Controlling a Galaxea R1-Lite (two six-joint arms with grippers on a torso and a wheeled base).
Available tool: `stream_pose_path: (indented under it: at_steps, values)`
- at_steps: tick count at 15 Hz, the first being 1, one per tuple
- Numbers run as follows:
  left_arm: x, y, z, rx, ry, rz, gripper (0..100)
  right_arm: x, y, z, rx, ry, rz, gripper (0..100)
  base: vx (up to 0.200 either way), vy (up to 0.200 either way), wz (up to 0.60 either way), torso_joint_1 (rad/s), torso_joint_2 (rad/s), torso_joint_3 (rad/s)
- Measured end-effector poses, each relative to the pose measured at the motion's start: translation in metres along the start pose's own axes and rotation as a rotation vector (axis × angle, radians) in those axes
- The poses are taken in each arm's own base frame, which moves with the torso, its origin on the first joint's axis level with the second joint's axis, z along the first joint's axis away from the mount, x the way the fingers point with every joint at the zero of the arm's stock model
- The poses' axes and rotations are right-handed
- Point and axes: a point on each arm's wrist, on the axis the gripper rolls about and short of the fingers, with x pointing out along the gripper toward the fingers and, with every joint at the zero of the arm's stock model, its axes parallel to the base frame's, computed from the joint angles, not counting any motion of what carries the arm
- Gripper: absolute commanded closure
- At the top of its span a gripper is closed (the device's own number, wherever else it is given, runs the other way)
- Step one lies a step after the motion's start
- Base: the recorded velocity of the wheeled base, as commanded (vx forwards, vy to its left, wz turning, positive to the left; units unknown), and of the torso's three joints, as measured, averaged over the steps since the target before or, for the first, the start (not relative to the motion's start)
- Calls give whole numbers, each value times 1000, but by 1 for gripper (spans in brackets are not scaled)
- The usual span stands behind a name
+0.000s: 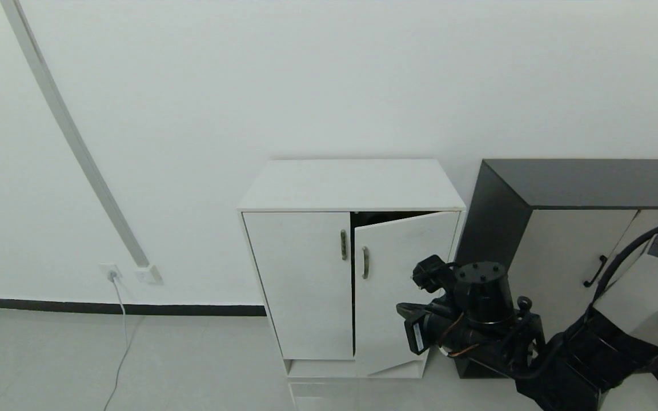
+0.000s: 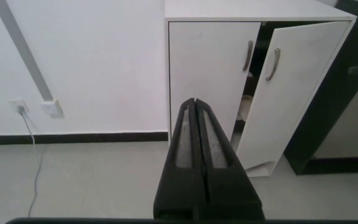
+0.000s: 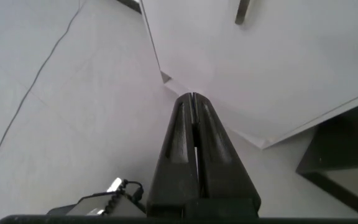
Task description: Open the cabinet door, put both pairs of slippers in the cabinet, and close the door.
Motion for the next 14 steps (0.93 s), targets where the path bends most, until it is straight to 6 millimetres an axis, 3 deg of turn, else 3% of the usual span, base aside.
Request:
stream_pose_path:
  at_steps: [10, 14]
  values:
    - [0, 0, 0, -2, 0, 1, 100, -1, 5, -9, -8, -4, 15, 100, 200, 0, 0, 4, 2, 2]
    - [0, 0, 0, -2, 1, 2, 100, 6, 4, -8, -1, -11, 10, 100, 0, 0, 0, 0, 0, 0]
